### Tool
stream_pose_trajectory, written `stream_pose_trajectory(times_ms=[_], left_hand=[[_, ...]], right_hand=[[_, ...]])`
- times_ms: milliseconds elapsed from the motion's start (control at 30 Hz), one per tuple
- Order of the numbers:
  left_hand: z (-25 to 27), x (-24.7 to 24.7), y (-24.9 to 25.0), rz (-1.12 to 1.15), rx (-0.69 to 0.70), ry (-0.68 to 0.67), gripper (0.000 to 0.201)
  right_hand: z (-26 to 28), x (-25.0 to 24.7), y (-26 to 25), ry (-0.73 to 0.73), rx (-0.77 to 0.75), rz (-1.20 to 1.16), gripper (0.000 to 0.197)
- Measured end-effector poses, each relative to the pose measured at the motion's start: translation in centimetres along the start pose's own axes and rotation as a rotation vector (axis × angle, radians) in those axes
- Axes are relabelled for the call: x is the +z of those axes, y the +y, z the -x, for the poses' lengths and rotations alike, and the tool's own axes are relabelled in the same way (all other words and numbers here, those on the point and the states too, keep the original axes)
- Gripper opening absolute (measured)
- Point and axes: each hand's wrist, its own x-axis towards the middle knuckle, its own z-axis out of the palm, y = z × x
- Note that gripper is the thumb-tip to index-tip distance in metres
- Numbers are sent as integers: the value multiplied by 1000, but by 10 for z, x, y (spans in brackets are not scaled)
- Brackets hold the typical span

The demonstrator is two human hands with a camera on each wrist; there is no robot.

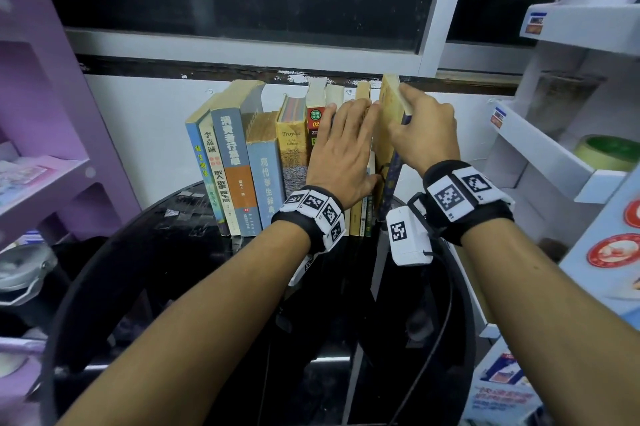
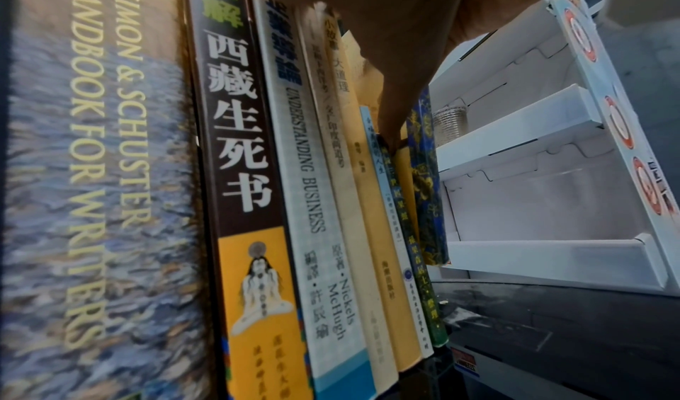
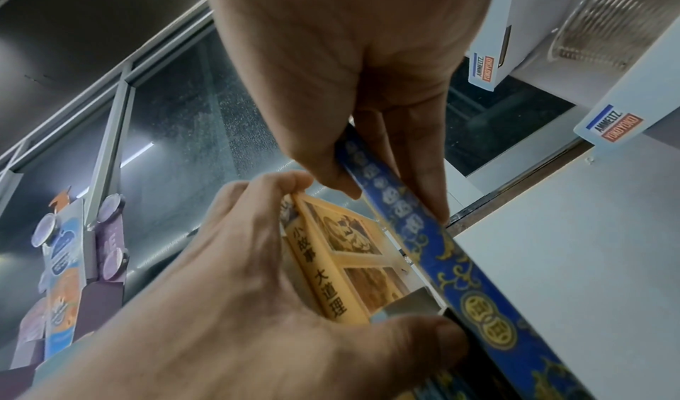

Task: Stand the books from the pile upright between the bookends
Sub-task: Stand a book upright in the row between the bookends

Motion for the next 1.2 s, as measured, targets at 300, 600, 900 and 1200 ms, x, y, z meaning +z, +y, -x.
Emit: stream_pose_trajectory(times_ms=[300,600,900,1200], left_hand=[[1,-1,1,-12,14,-22,106],[0,-3,0,-21,15,-34,105],[-1,-2,-4,-37,11,-43,104],[1,-4,-5,-29,12,-33,105]], right_hand=[[1,11,11,-81,48,22,48],[2,8,14,-64,43,0,52],[-13,-28,-3,69,31,2,59],[-27,-97,-30,254,-69,-111,54]])
